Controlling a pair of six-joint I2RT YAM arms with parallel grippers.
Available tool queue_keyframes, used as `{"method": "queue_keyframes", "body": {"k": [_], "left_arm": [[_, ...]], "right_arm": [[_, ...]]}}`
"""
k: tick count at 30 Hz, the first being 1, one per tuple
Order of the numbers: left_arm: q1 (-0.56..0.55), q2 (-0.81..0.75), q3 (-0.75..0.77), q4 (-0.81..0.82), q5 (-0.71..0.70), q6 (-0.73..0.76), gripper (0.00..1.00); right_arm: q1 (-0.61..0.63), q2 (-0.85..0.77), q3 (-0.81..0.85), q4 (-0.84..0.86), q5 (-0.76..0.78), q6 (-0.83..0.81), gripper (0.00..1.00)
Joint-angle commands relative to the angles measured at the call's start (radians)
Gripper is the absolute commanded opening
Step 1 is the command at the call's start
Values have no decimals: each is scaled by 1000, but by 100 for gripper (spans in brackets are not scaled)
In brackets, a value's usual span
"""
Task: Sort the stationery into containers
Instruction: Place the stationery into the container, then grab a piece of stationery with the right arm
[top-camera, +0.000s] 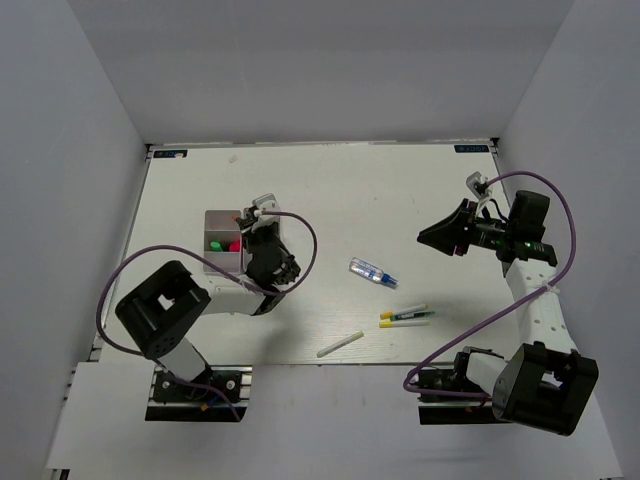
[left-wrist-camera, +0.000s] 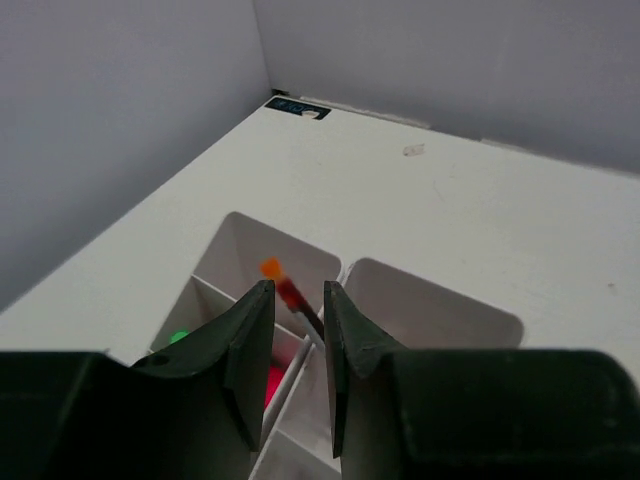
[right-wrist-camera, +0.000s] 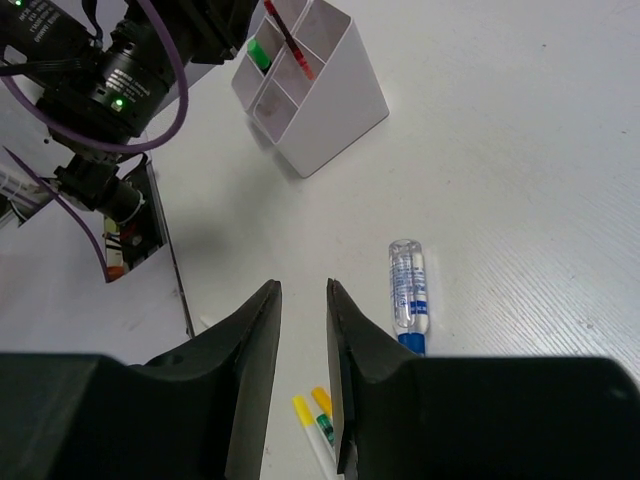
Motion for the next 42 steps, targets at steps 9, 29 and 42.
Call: {"method": "queue_keyframes", "body": {"k": [9, 29, 42], "left_arm": [[-42, 90, 67, 508, -79, 333, 49], [-174, 384, 776, 508, -178, 1081, 71], [-134, 720, 1574, -1, -70, 1026, 81]], "right_arm": [[5, -10, 11, -18, -2, -77, 42], [264, -38, 31, 0, 435, -158, 63], [255, -114, -10, 67, 625, -164, 80]]}}
